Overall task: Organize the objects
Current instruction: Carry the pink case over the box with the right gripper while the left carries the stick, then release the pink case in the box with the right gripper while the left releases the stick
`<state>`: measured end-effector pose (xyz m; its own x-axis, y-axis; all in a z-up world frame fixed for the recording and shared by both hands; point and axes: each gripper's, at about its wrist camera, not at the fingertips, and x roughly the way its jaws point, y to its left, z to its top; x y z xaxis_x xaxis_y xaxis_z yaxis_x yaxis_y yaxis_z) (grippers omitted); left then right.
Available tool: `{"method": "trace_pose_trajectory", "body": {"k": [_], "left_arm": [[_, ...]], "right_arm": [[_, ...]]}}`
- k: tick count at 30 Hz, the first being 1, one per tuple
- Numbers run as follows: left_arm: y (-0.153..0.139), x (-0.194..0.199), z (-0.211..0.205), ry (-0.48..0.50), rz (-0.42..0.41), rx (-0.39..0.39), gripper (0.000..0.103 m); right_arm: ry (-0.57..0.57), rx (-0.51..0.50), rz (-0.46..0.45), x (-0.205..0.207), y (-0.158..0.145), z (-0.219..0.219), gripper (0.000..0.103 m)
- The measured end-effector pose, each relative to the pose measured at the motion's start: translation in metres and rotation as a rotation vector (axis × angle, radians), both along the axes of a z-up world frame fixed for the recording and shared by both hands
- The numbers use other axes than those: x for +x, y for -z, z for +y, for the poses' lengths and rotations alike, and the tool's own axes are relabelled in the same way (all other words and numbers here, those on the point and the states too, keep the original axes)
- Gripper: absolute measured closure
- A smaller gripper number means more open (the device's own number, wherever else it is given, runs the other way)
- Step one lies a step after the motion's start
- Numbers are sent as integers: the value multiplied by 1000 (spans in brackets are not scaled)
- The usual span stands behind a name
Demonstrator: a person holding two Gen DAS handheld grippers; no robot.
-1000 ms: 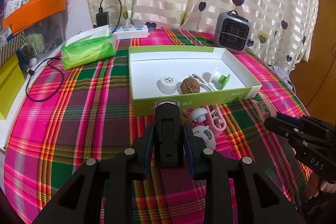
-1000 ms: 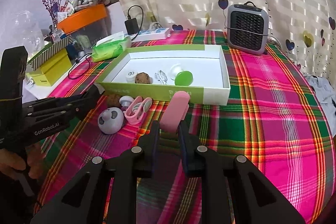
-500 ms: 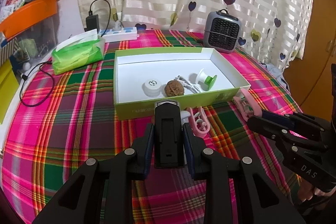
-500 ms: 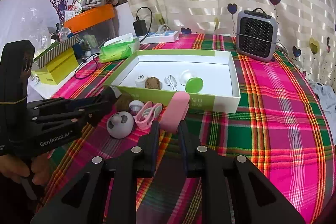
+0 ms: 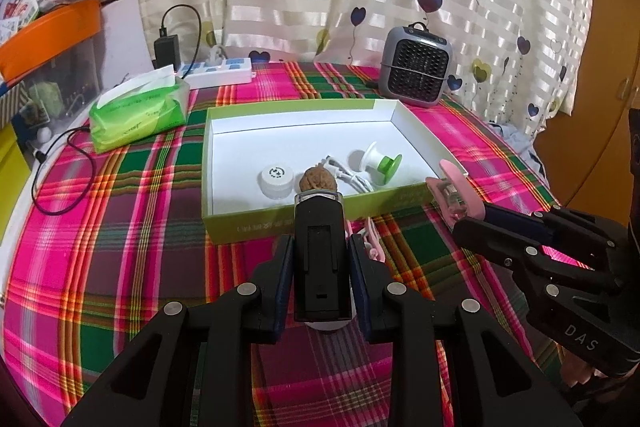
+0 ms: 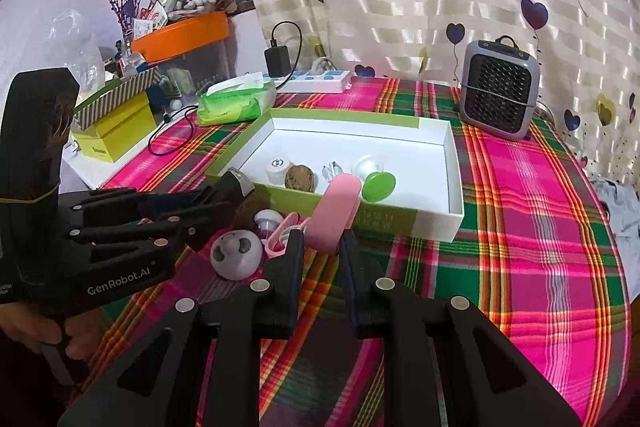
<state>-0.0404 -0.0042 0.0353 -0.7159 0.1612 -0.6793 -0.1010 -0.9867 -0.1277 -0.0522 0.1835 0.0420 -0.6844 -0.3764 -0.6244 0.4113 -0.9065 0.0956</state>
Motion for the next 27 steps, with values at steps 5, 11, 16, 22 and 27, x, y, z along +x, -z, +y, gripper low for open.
{"method": "trace_pose_trajectory", "body": {"k": [5, 11, 16, 22, 27], "left_arm": [[-3, -3, 1, 1, -1, -2, 78], [-6, -10, 0, -2, 3, -5, 78], [-9, -17, -1, -2, 9, -7, 78], [-8, -21, -2, -3, 5, 0, 78], [-10, -27, -7, -11, 7, 7, 78]], "right_arm": [[-14, 13, 12, -4, -4, -4, 84], [-29, 25, 20, -10, -7, -9, 84], [-37, 30, 22, -15, -8, -12, 84], [-44, 28, 15, -20, -6, -13, 84], [-49, 29, 17, -25, -8, -14, 84]]}}
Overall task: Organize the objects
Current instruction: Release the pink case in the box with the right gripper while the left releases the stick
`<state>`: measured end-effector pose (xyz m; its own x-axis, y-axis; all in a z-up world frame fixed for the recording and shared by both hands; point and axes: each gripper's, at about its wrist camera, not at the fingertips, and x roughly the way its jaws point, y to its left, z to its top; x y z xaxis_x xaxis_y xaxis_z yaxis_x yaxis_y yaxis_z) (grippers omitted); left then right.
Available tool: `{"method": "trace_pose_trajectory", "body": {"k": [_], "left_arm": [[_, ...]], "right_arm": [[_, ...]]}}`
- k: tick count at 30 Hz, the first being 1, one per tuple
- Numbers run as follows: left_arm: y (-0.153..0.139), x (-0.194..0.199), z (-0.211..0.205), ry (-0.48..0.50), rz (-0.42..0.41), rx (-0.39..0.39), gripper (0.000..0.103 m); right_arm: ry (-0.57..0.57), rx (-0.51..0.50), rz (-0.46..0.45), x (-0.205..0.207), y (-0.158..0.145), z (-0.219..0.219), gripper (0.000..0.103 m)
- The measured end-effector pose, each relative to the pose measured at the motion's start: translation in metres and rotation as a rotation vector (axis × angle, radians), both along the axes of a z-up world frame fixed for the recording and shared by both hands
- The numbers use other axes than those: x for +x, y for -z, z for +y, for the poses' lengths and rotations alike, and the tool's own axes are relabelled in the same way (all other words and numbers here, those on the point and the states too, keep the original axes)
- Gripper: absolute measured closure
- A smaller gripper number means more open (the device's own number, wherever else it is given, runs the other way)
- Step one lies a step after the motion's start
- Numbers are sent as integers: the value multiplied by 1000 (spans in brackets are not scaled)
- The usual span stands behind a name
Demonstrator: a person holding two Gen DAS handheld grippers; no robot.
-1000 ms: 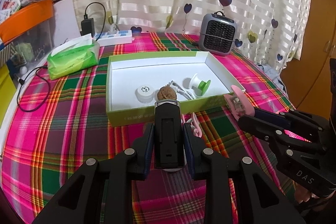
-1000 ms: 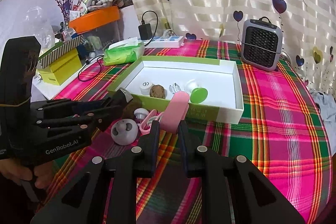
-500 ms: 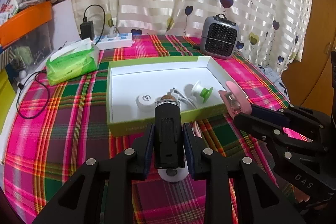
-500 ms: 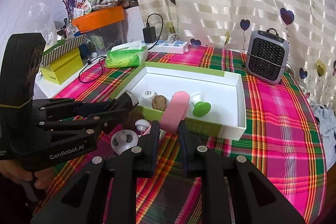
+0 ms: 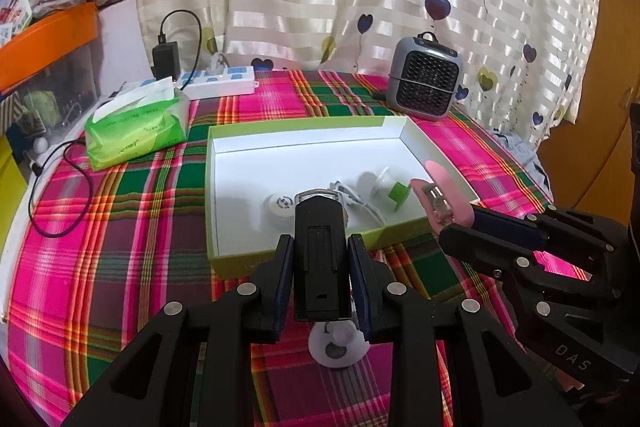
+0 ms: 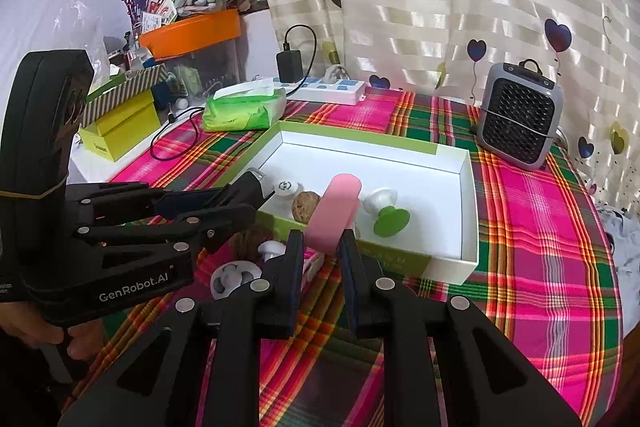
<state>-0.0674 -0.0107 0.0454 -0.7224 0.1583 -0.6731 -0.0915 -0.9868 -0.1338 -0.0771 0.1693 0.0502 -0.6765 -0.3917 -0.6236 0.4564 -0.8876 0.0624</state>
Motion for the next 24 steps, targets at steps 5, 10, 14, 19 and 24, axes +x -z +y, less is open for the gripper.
{"method": "trace_pose_trajectory", "body": {"k": [5, 10, 14, 19, 24], "left_arm": [[0, -6, -4, -7, 3, 1, 78], [0, -14, -8, -8, 2, -4, 78], [1, -20, -10, -15, 1, -8, 78], [2, -29, -14, -25, -3, -12, 78], [1, -37, -18, -41, 13, -15, 78]], "right_arm": [[-4, 7, 5, -8, -3, -1, 84], [-7, 16, 6, -18, -3, -2, 84], [-9, 24, 5, -26, -3, -3, 84], [-17, 38, 0, -36, 0, -7, 84], [-30, 49, 1, -46, 2, -13, 84]]}}
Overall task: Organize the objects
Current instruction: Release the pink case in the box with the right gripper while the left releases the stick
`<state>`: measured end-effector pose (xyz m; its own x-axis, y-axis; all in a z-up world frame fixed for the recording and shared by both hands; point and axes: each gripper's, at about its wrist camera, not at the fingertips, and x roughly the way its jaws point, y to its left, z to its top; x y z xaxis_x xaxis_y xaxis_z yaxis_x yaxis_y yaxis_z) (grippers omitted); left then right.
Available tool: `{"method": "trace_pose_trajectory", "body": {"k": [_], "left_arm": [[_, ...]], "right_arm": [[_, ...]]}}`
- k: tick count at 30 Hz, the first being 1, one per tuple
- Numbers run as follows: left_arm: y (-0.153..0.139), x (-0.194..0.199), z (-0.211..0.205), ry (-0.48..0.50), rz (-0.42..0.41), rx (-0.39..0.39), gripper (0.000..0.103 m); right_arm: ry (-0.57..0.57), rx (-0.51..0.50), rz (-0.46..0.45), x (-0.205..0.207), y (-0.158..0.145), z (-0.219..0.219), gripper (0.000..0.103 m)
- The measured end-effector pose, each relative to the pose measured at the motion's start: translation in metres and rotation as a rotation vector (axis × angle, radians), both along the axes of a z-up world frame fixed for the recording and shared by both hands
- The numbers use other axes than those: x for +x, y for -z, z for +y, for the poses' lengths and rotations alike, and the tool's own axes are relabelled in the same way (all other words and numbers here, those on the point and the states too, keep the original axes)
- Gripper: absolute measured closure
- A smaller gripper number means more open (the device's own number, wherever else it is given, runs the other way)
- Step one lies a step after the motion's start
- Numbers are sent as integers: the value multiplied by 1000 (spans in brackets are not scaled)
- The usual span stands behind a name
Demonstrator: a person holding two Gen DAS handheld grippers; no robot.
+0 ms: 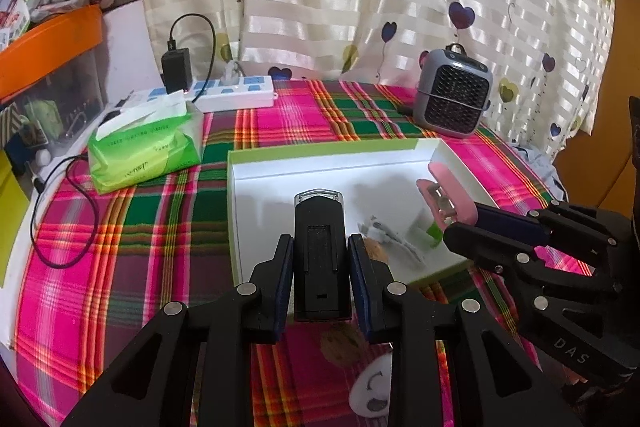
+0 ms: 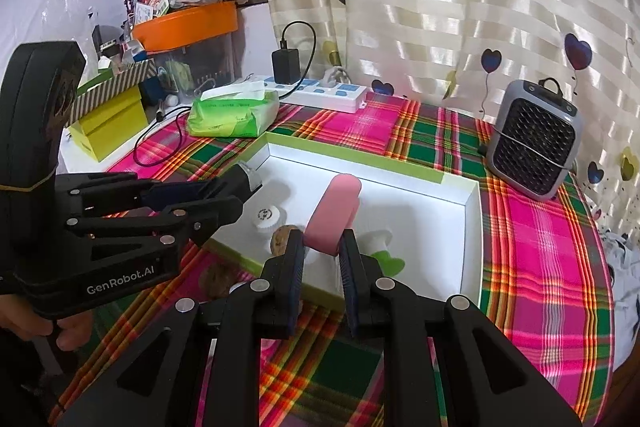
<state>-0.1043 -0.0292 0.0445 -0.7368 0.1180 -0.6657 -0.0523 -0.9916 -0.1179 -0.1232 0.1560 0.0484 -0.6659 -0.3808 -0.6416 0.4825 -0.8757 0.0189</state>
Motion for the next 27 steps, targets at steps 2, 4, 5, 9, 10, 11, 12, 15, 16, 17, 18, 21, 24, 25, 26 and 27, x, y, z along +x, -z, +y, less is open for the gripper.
{"method": "trace_pose_trajectory", "body": {"k": [2, 4, 5, 9, 10, 11, 12, 15, 16, 17, 18, 21, 24, 25, 26, 27], "left_arm": [[-1, -2, -2, -7, 10, 6, 78], [-1, -4, -4, -14, 21, 8, 78], [-1, -4, -6, -16, 24, 9, 78], [1, -7, -10, -23, 29, 20, 78], [1, -7, -11, -24, 28, 24, 78], [2, -8, -12, -24, 28, 28, 78], [3, -8, -13, -24, 28, 31, 78], [5, -8, -13, -18, 27, 36, 78], [6, -9, -13, -16, 25, 36, 78], [7, -9, -13, -16, 24, 36, 78], [8, -9, -13, -19, 23, 35, 78], [11, -11, -16, -32, 13, 32, 78], [14, -13, -15, -39, 1, 25, 78], [15, -13, -15, -41, -3, 20, 78], [16, -14, -14, -43, -6, 15, 78], [17, -15, -14, -45, -8, 12, 78]], "right_arm": [[-2, -1, -1, -4, 2, -2, 84], [-2, -9, -5, -8, 4, -3, 84], [-2, -16, -7, -10, 6, -3, 84], [1, -19, -28, -15, 13, -3, 84], [4, -20, -30, -16, 14, -2, 84], [6, -22, -31, -17, 15, -1, 84], [7, -24, -32, -18, 15, -1, 84], [5, -24, -36, -19, 18, -1, 84], [3, -24, -39, -19, 19, -2, 84], [-1, -23, -43, -19, 20, -3, 84], [-3, -22, -45, -19, 21, -3, 84], [-10, -20, -54, -20, 24, -5, 84], [-13, -17, -63, -21, 27, -5, 84], [-13, -17, -65, -22, 28, -5, 84], [-14, -16, -68, -22, 28, -5, 84], [-14, -16, -70, -23, 29, -5, 84]]}}
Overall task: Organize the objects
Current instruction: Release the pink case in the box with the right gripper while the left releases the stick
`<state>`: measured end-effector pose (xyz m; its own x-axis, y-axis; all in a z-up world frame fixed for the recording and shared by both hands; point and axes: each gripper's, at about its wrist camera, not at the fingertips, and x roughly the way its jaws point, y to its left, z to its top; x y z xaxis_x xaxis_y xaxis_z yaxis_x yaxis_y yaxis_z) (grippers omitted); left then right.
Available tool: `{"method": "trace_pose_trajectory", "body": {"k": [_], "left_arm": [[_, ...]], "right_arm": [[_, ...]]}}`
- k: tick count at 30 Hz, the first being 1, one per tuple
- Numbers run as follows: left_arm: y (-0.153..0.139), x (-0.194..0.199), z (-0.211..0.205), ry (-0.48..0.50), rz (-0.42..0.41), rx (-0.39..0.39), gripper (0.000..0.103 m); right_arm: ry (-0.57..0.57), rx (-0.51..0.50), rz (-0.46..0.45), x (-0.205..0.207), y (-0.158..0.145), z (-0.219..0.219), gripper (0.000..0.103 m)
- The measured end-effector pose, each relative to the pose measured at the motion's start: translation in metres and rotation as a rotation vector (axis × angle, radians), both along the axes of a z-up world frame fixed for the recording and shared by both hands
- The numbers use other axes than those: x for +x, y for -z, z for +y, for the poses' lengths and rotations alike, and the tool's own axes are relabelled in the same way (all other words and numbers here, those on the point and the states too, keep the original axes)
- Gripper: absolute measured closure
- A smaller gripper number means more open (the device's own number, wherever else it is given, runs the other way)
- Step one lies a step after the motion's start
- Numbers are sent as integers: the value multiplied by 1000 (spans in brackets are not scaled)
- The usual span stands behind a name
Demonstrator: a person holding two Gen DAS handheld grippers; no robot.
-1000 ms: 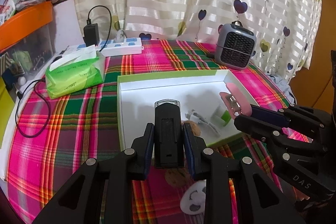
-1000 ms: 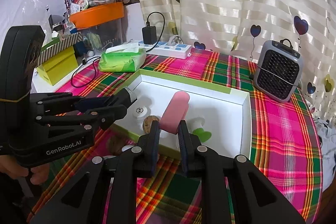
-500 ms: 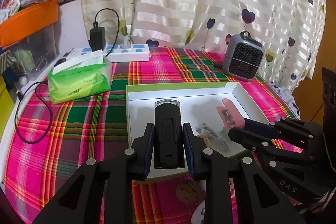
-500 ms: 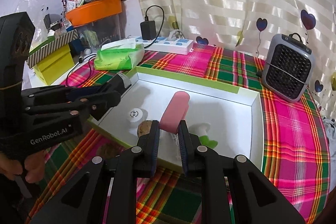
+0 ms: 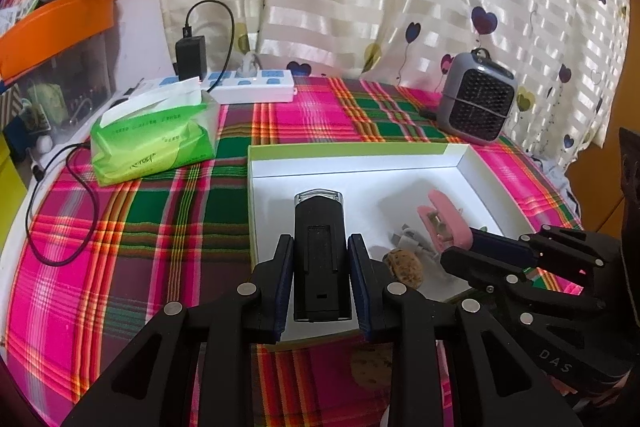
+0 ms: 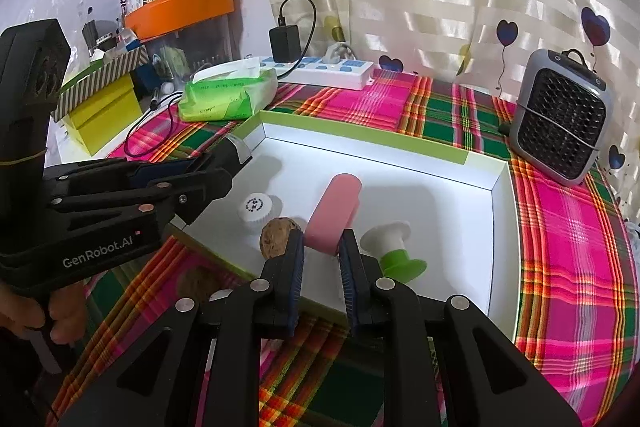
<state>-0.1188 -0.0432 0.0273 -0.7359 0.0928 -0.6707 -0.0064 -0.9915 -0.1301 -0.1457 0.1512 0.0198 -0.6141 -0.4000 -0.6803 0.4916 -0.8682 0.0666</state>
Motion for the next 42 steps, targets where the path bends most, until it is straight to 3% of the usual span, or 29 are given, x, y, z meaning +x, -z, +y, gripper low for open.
{"method": "trace_pose_trajectory", "body": {"k": [12, 34, 42], "left_arm": [[13, -10, 4, 0, -58, -23, 78], [14, -11, 5, 15, -55, 9, 78], [10, -7, 6, 14, -41, 1, 78]], "right_arm": [[-8, 9, -24, -3, 4, -1, 84], [21, 11, -39, -8, 7, 6, 84], [29, 23, -11, -4, 4, 7, 73]]}}
